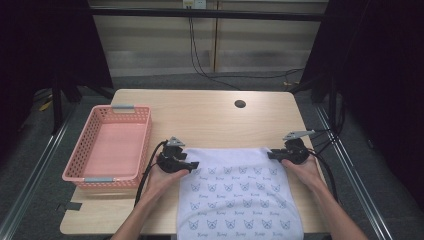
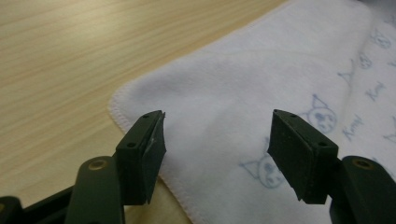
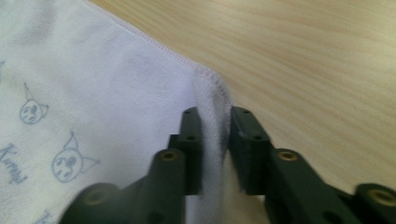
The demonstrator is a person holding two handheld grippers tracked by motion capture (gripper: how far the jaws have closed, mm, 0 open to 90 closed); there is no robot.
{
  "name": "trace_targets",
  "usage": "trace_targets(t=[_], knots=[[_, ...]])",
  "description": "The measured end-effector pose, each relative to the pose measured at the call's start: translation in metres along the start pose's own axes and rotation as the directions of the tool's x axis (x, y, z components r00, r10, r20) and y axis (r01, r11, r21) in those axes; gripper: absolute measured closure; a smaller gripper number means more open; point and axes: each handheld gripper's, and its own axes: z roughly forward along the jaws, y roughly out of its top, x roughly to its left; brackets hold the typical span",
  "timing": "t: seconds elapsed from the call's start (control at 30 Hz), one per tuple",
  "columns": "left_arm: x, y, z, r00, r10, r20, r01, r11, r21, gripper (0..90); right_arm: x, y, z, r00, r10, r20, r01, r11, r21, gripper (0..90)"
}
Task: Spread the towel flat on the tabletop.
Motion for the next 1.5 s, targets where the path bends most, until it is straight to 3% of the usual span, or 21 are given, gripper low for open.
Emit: trace_targets(t=[0.2, 0.27, 0.4, 0.57, 0.67, 0.73, 0.8, 0.87, 0.9, 0.97, 1.1, 1.2, 1.3, 1.5], knots=[[0.004, 0.002, 0.011, 0.9996, -0.022, -0.019, 0.022, 0.9997, -0.012, 34.4, -0.001, -0.001, 0.0, 0.9998, 0.011, -0.017, -0.011, 1.0, -0.002, 87.2], [0.004, 0.002, 0.009, 0.9967, -0.008, -0.081, 0.006, 0.9997, -0.022, 35.9, -0.001, -0.001, 0.0, 0.9998, 0.011, -0.019, -0.011, 1.0, -0.002, 87.2], [0.013, 0.002, 0.008, 0.9967, -0.037, -0.072, 0.036, 0.9993, -0.013, 33.4, -0.001, -0.002, -0.001, 0.9996, 0.014, -0.025, -0.014, 1.0, -0.002, 87.0], [0.018, 0.001, 0.013, 0.9981, -0.057, -0.023, 0.056, 0.9969, -0.055, 37.5, -0.002, -0.002, -0.001, 0.9994, 0.015, -0.03, -0.015, 1.0, -0.004, 87.0], [0.017, 0.005, 0.015, 0.9993, -0.038, -0.004, 0.037, 0.9987, -0.034, 46.8, -0.002, -0.002, 0.0, 0.999, 0.023, -0.038, -0.023, 1.0, -0.004, 86.9], [0.016, 0.006, 0.018, 0.9996, -0.027, 0.011, 0.027, 0.9989, -0.038, 60.6, -0.002, -0.002, 0.0, 0.9985, 0.025, -0.049, -0.025, 1.0, -0.005, 87.0], [0.014, 0.004, 0.022, 0.9985, -0.018, 0.051, 0.02, 0.9988, -0.044, 80.2, -0.001, -0.002, -0.001, 0.9978, 0.029, -0.059, -0.03, 1.0, -0.006, 87.0], [0.012, 0.005, 0.023, 0.9987, -0.011, 0.05, 0.013, 0.9994, -0.031, 85.9, -0.001, -0.002, -0.003, 0.9973, 0.035, -0.064, -0.036, 0.999, -0.013, 87.0], [0.011, 0.005, 0.022, 0.9976, -0.01, 0.068, 0.012, 0.9994, -0.031, 86.4, -0.002, -0.002, -0.006, 0.9962, 0.042, -0.077, -0.044, 0.999, -0.029, 87.1], [0.008, 0.007, 0.018, 0.9973, 0.006, 0.073, -0.003, 0.9993, -0.037, 86.7, -0.003, -0.001, -0.011, 0.9945, 0.052, -0.091, -0.057, 0.997, -0.052, 87.1], [0.002, 0.014, 0.003, 0.9917, 0.0, 0.128, 0.012, 0.996, -0.088, 86.7, -0.007, 0.003, -0.025, 0.9921, 0.074, -0.101, -0.085, 0.991, -0.104, 87.2], [-0.006, 0.019, -0.007, 0.9901, 0.006, 0.14, 0.009, 0.9935, -0.113, 86.7, -0.008, 0.008, -0.034, 0.9908, 0.075, -0.113, -0.09, 0.987, -0.133, 87.2], [-0.01, 0.026, -0.019, 0.9914, 0.039, 0.125, -0.025, 0.993, -0.115, 86.7, -0.007, 0.015, -0.044, 0.9903, 0.065, -0.123, -0.085, 0.983, -0.165, 87.2], [-0.009, 0.044, -0.046, 0.989, 0.054, 0.137, -0.03, 0.9852, -0.169, 86.8, -0.006, 0.031, -0.064, 0.9928, 0.055, -0.106, -0.077, 0.973, -0.217, 87.1]])
